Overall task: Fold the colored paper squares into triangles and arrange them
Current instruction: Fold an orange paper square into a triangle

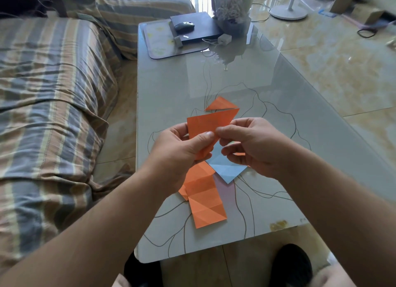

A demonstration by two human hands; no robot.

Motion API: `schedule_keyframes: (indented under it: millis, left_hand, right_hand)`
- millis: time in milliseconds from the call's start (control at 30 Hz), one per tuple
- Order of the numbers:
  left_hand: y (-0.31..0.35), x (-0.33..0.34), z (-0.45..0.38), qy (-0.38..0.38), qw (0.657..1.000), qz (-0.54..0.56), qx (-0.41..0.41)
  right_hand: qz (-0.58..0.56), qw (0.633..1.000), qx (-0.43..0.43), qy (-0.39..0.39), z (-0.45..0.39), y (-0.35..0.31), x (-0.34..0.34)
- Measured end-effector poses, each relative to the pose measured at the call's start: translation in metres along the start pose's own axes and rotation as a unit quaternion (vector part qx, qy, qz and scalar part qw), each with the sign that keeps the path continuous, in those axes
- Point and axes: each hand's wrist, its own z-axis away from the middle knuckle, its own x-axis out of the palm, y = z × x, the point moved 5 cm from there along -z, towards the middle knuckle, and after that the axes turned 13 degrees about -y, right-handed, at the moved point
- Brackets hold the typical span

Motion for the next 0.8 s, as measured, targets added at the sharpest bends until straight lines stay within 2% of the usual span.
schedule_keyframes:
  millis: [400, 467, 533, 600, 633, 733, 800]
  left_hand:
    - [0.015, 0.0, 0.008, 0.004, 0.995, -0.098, 0.035]
    - [0.015, -0.003, 0.009, 0.014, 0.993, -0.109, 0.035]
    - [0.014, -0.005, 0.009, 0.024, 0.993, -0.109, 0.035]
    - [0.014, -0.007, 0.008, 0.026, 0.993, -0.112, 0.021]
    - [0.012, -0.006, 0.006, 0.023, 0.995, -0.1, 0.002]
    - [0.001, -0.003, 0.002, 0.001, 0.995, 0.045, -0.085]
    - [-0.005, -0.002, 0.001, -0.01, 0.983, 0.114, -0.14]
  right_hand:
    - [-0.021, 0.997, -0.027, 0.065, 0.009, -0.019, -0.04]
    - [-0.031, 0.995, -0.03, 0.088, 0.009, -0.019, -0.045]
    - [0.01, 0.988, -0.065, 0.138, 0.009, -0.02, -0.051]
    - [0.141, 0.957, -0.163, 0.192, 0.013, -0.027, -0.05]
    - [0.224, 0.932, -0.216, 0.185, 0.016, -0.033, -0.044]
    - [0.449, 0.844, -0.284, 0.076, 0.017, -0.029, -0.014]
    - [0.511, 0.813, -0.277, 0.042, 0.013, -0.02, -0.003]
